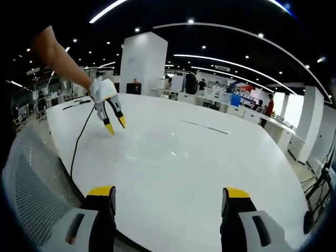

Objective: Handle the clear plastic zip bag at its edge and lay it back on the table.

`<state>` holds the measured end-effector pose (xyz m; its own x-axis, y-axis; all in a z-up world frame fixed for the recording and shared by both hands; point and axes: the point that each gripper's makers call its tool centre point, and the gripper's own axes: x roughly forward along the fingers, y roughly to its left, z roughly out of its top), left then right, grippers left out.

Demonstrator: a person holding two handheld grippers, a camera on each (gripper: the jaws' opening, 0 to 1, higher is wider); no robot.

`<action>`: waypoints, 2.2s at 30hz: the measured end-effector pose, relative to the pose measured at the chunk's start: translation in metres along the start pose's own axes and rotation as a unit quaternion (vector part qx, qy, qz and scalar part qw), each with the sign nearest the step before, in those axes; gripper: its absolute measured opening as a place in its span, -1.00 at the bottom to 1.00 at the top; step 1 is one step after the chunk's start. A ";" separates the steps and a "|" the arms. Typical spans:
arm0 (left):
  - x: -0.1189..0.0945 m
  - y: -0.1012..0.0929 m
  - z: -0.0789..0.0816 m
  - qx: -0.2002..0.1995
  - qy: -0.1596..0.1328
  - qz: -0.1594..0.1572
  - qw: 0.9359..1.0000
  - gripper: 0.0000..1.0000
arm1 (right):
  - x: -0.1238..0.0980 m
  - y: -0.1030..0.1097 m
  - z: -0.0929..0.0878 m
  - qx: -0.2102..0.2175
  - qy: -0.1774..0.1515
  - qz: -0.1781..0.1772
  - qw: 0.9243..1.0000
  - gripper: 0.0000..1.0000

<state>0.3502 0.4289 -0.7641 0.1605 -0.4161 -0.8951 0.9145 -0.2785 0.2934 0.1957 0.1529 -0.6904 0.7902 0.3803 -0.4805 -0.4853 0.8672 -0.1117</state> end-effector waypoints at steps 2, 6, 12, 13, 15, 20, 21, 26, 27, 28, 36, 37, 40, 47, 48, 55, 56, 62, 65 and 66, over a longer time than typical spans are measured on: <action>0.001 0.001 0.002 -0.002 -0.002 -0.004 1.000 -0.44 | 0.000 -0.001 0.000 -0.002 0.000 -0.002 1.000 0.65; 0.003 0.000 0.000 0.009 0.008 -0.015 1.000 -0.48 | 0.000 -0.002 0.000 -0.002 -0.001 -0.005 1.000 0.64; 0.007 -0.002 -0.001 0.040 0.020 -0.030 0.999 -0.57 | 0.000 -0.003 0.000 -0.001 -0.001 -0.007 1.000 0.63; 0.007 -0.002 -0.002 0.046 0.023 -0.034 0.998 -0.58 | 0.000 -0.002 0.000 -0.001 0.000 -0.007 1.000 0.63; 0.009 -0.005 -0.005 0.056 0.030 -0.046 0.997 -0.58 | 0.000 -0.002 0.000 -0.001 0.000 -0.006 1.000 0.62; 0.011 -0.005 -0.003 0.062 0.036 -0.075 0.995 -0.62 | 0.000 -0.003 0.000 -0.001 0.002 -0.009 1.000 0.62; 0.012 -0.006 -0.003 0.063 0.039 -0.090 0.993 -0.64 | 0.000 -0.003 0.000 -0.001 0.002 -0.009 1.000 0.62; 0.016 -0.003 0.000 0.069 0.054 -0.129 0.988 -0.65 | 0.000 -0.003 0.001 0.000 0.001 -0.008 1.000 0.62; 0.017 -0.003 0.000 0.068 0.057 -0.135 0.987 -0.66 | 0.000 -0.003 0.000 0.000 0.001 -0.009 1.000 0.62; 0.017 -0.003 0.001 0.067 0.057 -0.141 0.986 -0.67 | 0.000 -0.003 0.000 0.000 0.001 -0.009 1.000 0.62; 0.017 -0.002 0.001 0.037 0.050 -0.158 0.986 -0.73 | -0.001 -0.004 0.001 0.003 -0.001 -0.011 1.000 0.61; 0.017 -0.003 0.001 0.036 0.047 -0.158 0.986 -0.73 | -0.001 -0.004 0.001 0.003 -0.001 -0.011 1.000 0.61; 0.017 -0.003 0.002 0.034 0.043 -0.156 0.986 -0.73 | -0.001 -0.004 0.001 0.003 0.000 -0.010 1.000 0.60; 0.015 -0.008 0.002 0.041 0.040 -0.158 0.986 -0.85 | -0.001 -0.003 0.001 0.005 -0.001 -0.009 1.000 0.59; 0.015 -0.008 0.002 0.041 0.041 -0.157 0.986 -0.87 | -0.001 -0.004 0.001 0.005 -0.001 -0.010 1.000 0.59; 0.015 -0.009 0.001 0.032 0.044 -0.148 0.988 -0.94 | -0.001 -0.003 0.001 0.006 -0.002 -0.008 1.000 0.58; 0.015 -0.010 0.001 0.031 0.044 -0.146 0.988 -0.95 | -0.001 -0.002 0.001 0.005 -0.001 -0.007 1.000 0.58; 0.015 -0.008 0.000 0.017 0.039 -0.124 0.991 -1.00 | 0.000 -0.002 0.001 0.005 0.000 -0.005 1.000 0.57; 0.016 -0.006 -0.001 0.013 0.039 -0.115 0.992 -1.00 | -0.001 -0.002 0.001 0.005 -0.001 -0.005 1.000 0.57; 0.016 -0.006 -0.002 0.010 0.040 -0.113 0.993 -1.00 | -0.001 -0.001 0.001 0.005 0.000 -0.005 1.000 0.57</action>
<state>0.3483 0.4251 -0.7810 -0.0194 -0.2716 -0.9622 0.9232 -0.3743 0.0871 0.1963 0.1517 -0.6892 0.7950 0.3725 -0.4787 -0.4745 0.8735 -0.1083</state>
